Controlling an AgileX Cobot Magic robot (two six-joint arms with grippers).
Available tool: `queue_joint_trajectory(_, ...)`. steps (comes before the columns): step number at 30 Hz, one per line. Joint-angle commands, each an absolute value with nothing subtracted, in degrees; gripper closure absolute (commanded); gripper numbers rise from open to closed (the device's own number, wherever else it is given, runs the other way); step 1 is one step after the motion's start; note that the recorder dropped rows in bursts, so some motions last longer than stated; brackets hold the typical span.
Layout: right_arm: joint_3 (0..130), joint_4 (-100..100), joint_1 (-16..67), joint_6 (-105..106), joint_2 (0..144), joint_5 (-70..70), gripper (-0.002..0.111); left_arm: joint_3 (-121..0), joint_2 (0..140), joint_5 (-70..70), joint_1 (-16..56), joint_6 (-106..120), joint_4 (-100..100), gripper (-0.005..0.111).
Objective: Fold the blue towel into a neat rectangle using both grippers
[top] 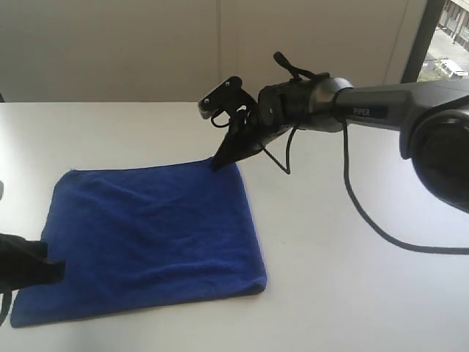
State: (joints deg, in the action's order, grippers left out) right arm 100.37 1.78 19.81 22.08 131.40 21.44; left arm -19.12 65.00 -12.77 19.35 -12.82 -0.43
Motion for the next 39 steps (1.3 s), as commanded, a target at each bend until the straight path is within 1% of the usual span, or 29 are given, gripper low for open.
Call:
queue_joint_trajectory(1,102.19,1.57,19.37,22.03,133.19,24.0,0.108,-14.93,61.48,-15.31,20.1,-13.95,-0.99,0.107)
queue_joint_trajectory(8,102.19,2.58,19.99,22.84,133.78,23.61,0.108,-13.77,59.97,-14.75,20.1,-13.95,-0.99,0.107)
queue_joint_trajectory(12,102.6,8.32,19.99,26.61,134.06,23.62,0.108,-13.77,59.97,-14.58,20.1,-13.45,-0.84,0.107)
queue_joint_trajectory(16,103.69,9.22,19.99,28.21,136.2,24.0,0.108,-13.77,59.97,-14.47,20.1,-13.12,-0.38,0.107)
queue_joint_trajectory(21,104.7,6.03,19.34,27.55,138.07,25.56,0.108,-13.77,59.97,-14.48,20.1,-13.12,0.47,0.107)
queue_joint_trajectory(23,104.7,0.79,17.71,21.88,138.06,26.69,0.108,-13.77,59.97,-14.36,20.1,-13.12,0.48,0.107)
queue_joint_trajectory(25,104.7,-6.41,15.04,15.83,138.06,32.6,0.108,-13.77,59.97,-14.46,20.1,-12.88,0.48,0.107)
queue_joint_trajectory(29,104.57,-10.41,11.38,15.0,138.06,46.09,0.108,-13.77,59.97,-14.57,20.1,-12.73,0.48,0.107)
queue_joint_trajectory(33,102.86,-14.92,9.58,15.0,137.3,57.84,0.108,-13.77,59.97,-14.94,20.1,-12.17,0.48,0.107)
queue_joint_trajectory(37,98.11,-15.05,8.98,15.0,134.39,59.67,0.108,-13.77,59.97,-15.41,20.1,-11.79,0.48,0.107)
queue_joint_trajectory(39,93.71,-14.81,8.98,14.71,131.92,59.67,0.108,-13.77,59.97,-15.41,20.1,-11.79,0.48,0.107)
